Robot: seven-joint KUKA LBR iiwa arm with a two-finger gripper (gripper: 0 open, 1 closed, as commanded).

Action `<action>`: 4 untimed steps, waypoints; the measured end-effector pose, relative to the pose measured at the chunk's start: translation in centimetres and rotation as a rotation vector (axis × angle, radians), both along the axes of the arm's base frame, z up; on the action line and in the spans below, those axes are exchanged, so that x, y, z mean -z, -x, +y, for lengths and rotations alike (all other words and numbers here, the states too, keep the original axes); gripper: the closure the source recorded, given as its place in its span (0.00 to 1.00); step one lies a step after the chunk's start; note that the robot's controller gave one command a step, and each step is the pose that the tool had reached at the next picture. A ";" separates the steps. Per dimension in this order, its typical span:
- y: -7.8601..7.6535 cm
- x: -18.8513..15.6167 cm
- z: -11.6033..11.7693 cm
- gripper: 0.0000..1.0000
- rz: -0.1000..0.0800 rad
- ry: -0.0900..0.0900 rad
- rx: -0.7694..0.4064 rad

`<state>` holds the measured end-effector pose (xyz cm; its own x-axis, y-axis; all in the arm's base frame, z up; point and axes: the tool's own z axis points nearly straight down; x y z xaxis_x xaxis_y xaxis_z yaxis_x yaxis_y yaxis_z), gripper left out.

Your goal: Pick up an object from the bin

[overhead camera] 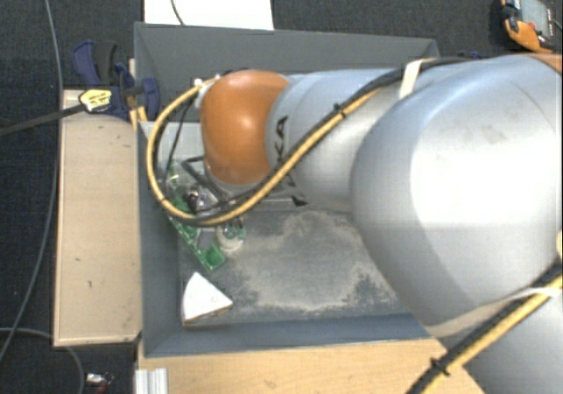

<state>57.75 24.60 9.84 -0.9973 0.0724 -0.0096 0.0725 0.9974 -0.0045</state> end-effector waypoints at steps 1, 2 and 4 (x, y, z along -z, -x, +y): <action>0.0 -0.4 -0.1 1.00 -0.002 0.000 0.001; 0.0 -1.9 0.0 1.00 0.000 0.000 0.001; -0.1 -5.6 0.0 1.00 -0.006 -0.004 0.000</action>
Offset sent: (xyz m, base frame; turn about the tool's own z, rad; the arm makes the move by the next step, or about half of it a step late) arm 0.0004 -0.0005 0.0353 0.0004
